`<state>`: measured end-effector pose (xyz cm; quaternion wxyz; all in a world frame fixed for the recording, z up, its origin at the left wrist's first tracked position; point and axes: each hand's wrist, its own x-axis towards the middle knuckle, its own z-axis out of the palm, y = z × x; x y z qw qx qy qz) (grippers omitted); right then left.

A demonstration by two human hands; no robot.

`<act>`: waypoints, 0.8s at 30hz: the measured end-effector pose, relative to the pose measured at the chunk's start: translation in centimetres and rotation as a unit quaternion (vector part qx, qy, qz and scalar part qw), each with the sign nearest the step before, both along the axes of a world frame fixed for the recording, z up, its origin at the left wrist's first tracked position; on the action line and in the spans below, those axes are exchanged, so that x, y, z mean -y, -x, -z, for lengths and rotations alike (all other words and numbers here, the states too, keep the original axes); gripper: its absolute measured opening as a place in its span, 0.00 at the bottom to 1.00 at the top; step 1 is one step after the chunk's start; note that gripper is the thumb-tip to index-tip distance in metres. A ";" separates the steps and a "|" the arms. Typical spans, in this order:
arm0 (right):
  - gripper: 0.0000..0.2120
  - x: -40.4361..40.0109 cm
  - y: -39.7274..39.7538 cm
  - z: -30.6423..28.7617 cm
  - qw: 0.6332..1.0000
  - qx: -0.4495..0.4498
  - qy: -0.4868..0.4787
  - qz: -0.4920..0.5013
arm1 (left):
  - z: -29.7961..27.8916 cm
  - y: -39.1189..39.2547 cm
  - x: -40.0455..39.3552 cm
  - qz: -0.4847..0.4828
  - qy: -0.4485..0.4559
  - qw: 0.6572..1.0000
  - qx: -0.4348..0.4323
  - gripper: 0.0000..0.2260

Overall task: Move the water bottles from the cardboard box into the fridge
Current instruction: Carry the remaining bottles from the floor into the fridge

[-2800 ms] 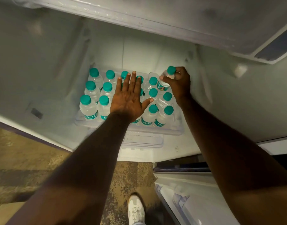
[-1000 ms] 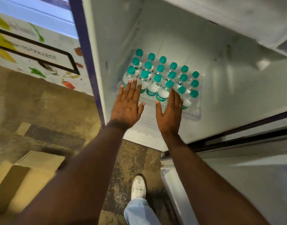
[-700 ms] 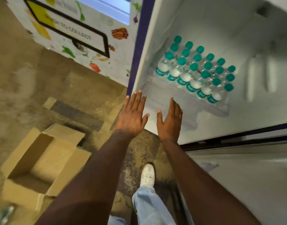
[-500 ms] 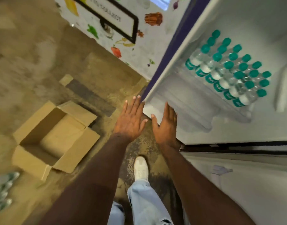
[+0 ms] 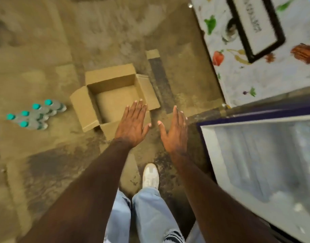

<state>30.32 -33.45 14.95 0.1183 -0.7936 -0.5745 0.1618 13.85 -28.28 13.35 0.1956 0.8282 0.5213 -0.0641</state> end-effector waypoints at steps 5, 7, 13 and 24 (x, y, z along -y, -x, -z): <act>0.37 -2.8 7.1 2.4 0.992 -0.011 0.019 -0.122 | 2.5 8.3 0.2 -0.121 0.021 0.992 0.012 0.33; 0.37 -3.4 10.3 3.4 0.986 -0.019 0.028 -0.166 | 3.7 11.4 0.9 -0.166 0.030 0.985 0.022 0.33; 0.36 -5.0 19.2 7.1 0.959 -0.052 0.045 -0.276 | 7.4 19.0 4.0 -0.278 0.048 0.959 0.034 0.33; 0.32 -10.0 32.8 17.3 0.900 -0.096 0.031 -0.424 | 17.1 29.0 2.9 -0.487 -0.029 0.855 0.177 0.32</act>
